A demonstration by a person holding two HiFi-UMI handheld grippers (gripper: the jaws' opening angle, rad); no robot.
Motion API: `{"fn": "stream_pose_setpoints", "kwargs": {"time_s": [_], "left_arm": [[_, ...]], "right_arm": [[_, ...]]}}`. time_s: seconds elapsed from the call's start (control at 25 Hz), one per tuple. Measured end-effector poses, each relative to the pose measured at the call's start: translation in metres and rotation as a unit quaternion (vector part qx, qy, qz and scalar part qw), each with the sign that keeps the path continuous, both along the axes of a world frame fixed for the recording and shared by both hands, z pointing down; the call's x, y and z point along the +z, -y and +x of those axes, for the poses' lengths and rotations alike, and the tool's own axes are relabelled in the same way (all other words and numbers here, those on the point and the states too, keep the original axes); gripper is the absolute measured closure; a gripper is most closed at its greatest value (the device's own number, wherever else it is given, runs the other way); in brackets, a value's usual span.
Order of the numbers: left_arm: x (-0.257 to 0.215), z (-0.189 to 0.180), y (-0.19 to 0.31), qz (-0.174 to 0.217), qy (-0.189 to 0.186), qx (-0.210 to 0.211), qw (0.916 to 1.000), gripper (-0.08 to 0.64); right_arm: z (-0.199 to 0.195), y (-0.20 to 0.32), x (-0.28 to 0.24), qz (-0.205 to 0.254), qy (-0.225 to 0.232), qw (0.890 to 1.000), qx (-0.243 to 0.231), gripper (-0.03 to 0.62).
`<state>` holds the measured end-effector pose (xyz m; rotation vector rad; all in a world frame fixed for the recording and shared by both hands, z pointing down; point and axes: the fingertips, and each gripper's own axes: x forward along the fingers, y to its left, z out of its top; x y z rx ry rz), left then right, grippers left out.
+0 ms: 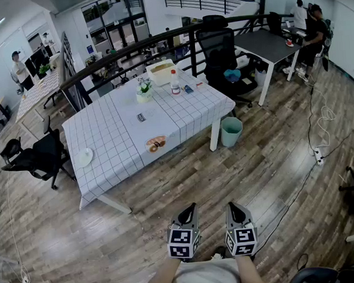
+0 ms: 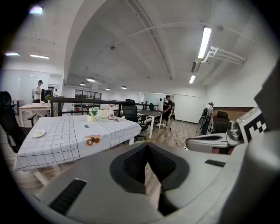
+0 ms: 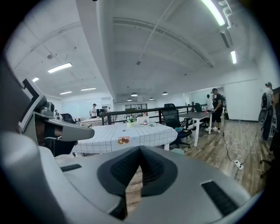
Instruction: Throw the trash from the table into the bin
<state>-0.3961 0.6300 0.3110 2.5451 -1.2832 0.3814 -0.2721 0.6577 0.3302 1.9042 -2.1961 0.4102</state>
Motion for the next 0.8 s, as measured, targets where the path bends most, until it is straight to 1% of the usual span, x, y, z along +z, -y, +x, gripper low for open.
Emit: {"fn": "stream_pose_setpoints", "kwargs": {"time_s": [0.2, 0.32, 0.4, 0.6, 0.8], "left_arm": [[-0.006, 0.001, 0.009, 0.006, 0.001, -0.016, 0.9998, 0.535], [-0.01, 0.011, 0.012, 0.012, -0.009, -0.021, 0.9997, 0.535], [-0.008, 0.021, 0.012, 0.011, -0.006, -0.022, 0.9997, 0.535], [0.001, 0.042, 0.012, -0.001, 0.0, -0.031, 0.9995, 0.535], [0.015, 0.062, 0.008, -0.021, 0.002, -0.049, 0.9986, 0.534]], "right_arm": [[0.011, 0.008, -0.006, 0.005, 0.002, 1.0, 0.01, 0.6], [0.018, 0.011, -0.003, 0.004, 0.003, 1.0, -0.001, 0.6], [0.021, 0.013, -0.001, 0.003, 0.011, 1.0, -0.011, 0.6], [0.031, 0.01, -0.001, 0.016, 0.05, 0.998, -0.031, 0.598], [0.049, -0.007, 0.015, 0.002, 0.038, 0.998, -0.051, 0.598]]}}
